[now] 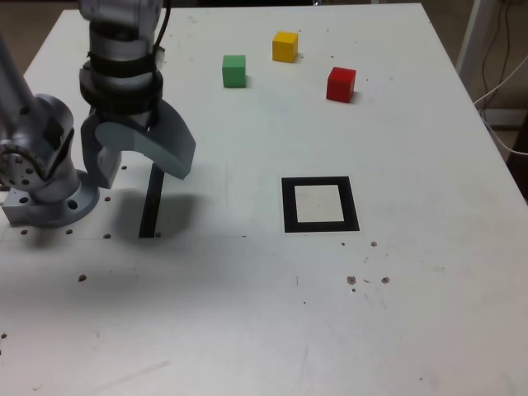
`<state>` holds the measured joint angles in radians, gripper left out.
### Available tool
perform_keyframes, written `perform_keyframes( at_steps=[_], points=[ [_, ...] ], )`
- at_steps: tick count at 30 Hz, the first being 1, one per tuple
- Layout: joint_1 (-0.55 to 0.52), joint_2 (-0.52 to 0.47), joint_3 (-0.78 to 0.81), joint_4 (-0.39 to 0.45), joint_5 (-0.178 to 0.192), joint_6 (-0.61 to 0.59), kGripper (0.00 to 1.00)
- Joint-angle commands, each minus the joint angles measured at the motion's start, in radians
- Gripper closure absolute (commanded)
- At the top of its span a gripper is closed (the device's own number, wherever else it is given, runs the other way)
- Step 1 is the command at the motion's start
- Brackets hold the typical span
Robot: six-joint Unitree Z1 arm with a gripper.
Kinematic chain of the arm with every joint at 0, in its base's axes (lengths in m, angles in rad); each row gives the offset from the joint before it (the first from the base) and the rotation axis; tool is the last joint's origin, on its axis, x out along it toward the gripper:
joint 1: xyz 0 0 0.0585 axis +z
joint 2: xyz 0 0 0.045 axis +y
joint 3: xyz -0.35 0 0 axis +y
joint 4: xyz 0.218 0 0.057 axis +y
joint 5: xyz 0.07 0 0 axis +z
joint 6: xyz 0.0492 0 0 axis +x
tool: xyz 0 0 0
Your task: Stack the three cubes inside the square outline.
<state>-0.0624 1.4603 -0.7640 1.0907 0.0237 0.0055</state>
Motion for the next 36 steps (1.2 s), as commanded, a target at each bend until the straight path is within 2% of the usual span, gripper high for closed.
perform_keyframes(
  at_steps=[1,7,20,36],
  points=[
    [0.001,0.017,-0.014,-0.006,0.008,-0.002,0.0],
    [0.003,0.031,-0.058,-0.011,0.031,0.002,0.0],
    [0.047,0.135,-0.248,0.049,0.048,0.076,0.0],
    [0.193,0.306,-0.502,0.103,0.082,0.245,0.0]
  ],
)
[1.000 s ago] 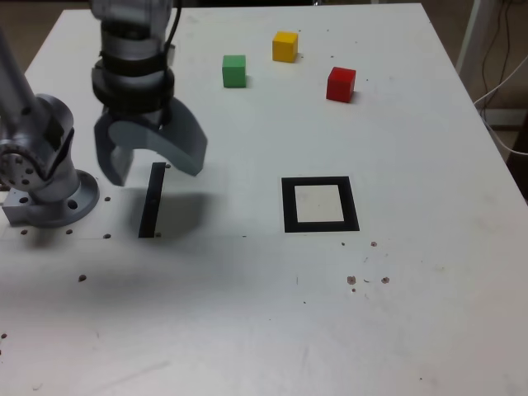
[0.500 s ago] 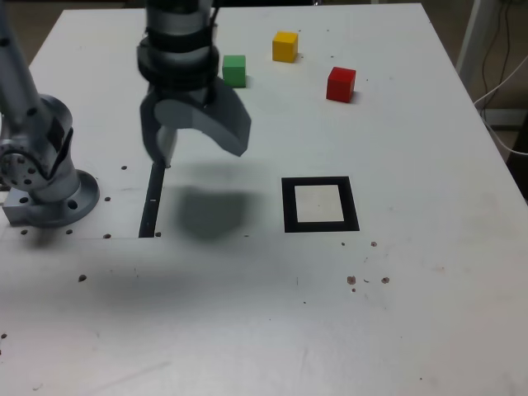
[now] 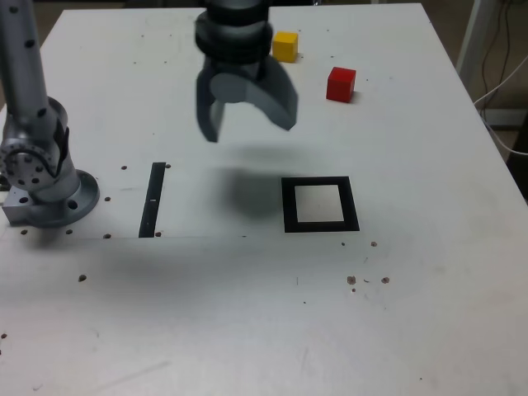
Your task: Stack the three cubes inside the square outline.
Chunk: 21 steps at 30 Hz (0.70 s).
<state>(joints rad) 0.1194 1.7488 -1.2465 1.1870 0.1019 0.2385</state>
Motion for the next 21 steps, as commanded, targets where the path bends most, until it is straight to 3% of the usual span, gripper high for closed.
perform_keyframes(
  at_steps=[1,10,21],
  points=[
    [0.019,0.027,-0.034,0.009,0.006,0.021,0.0],
    [0.103,0.117,-0.18,0.034,0.03,0.12,0.0],
    [0.239,0.31,-0.447,0.103,0.062,0.288,0.0]
  ],
)
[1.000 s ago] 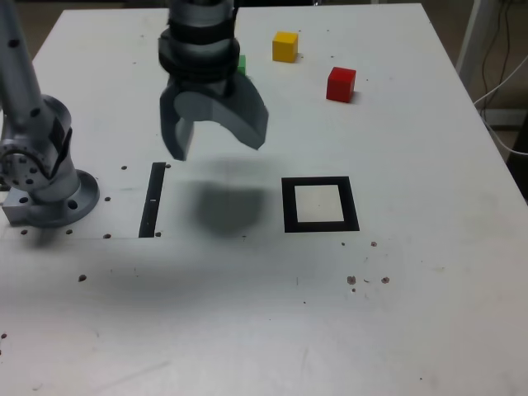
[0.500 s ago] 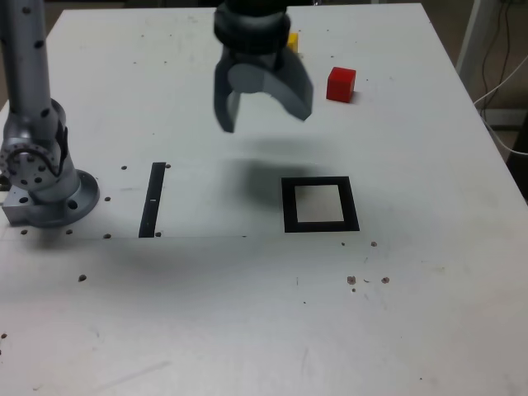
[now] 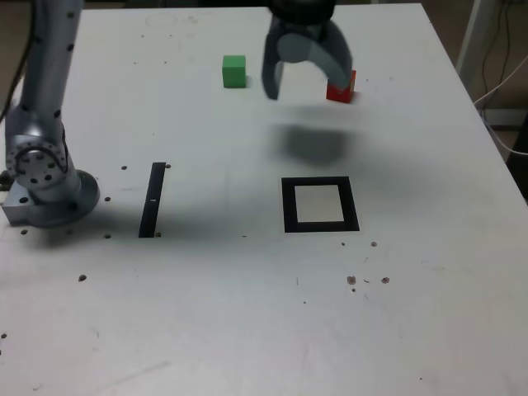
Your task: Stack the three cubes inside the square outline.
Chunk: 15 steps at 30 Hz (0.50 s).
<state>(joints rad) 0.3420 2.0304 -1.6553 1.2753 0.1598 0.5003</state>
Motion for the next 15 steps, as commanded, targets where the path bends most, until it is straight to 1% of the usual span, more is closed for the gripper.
perform_keyframes(
  at_steps=[1,8,15],
  points=[
    [0.027,0.046,-0.068,0.023,0.006,0.045,0.0],
    [0.085,0.154,-0.267,0.089,0.02,0.15,0.0],
    [0.107,0.243,-0.402,0.132,0.027,0.206,0.0]
  ],
)
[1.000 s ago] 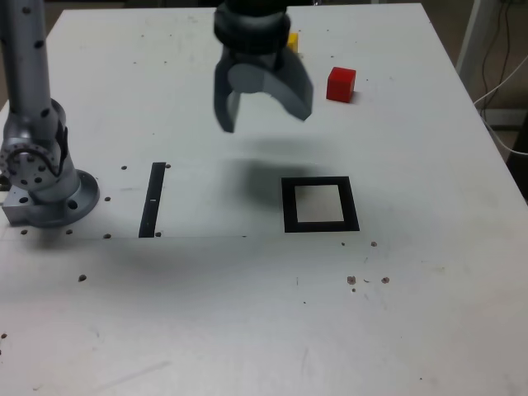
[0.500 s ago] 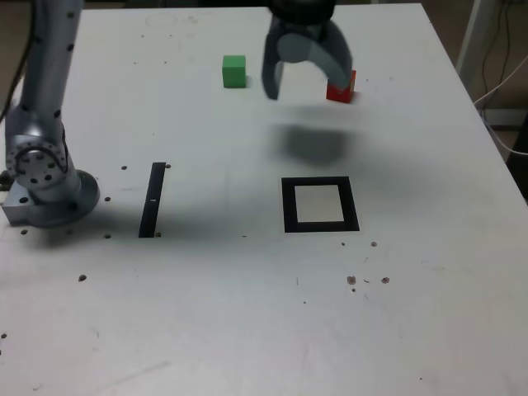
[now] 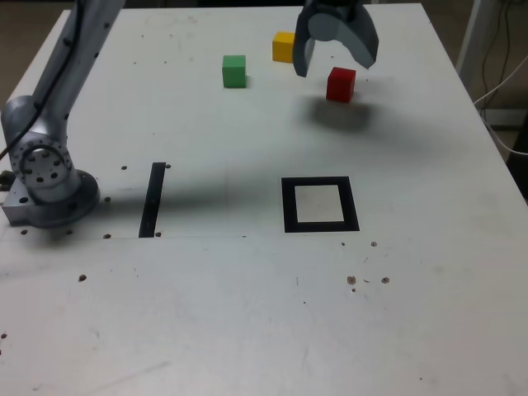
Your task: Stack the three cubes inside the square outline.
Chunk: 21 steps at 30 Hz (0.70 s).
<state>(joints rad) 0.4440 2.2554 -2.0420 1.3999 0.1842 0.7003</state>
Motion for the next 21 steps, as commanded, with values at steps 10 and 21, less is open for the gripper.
perform_keyframes(
  at_steps=[10,21],
  points=[
    [0.05,0.119,-0.109,0.027,0.013,0.038,0.01],
    [0.068,0.197,-0.198,0.054,0.023,0.066,0.04]
  ],
)
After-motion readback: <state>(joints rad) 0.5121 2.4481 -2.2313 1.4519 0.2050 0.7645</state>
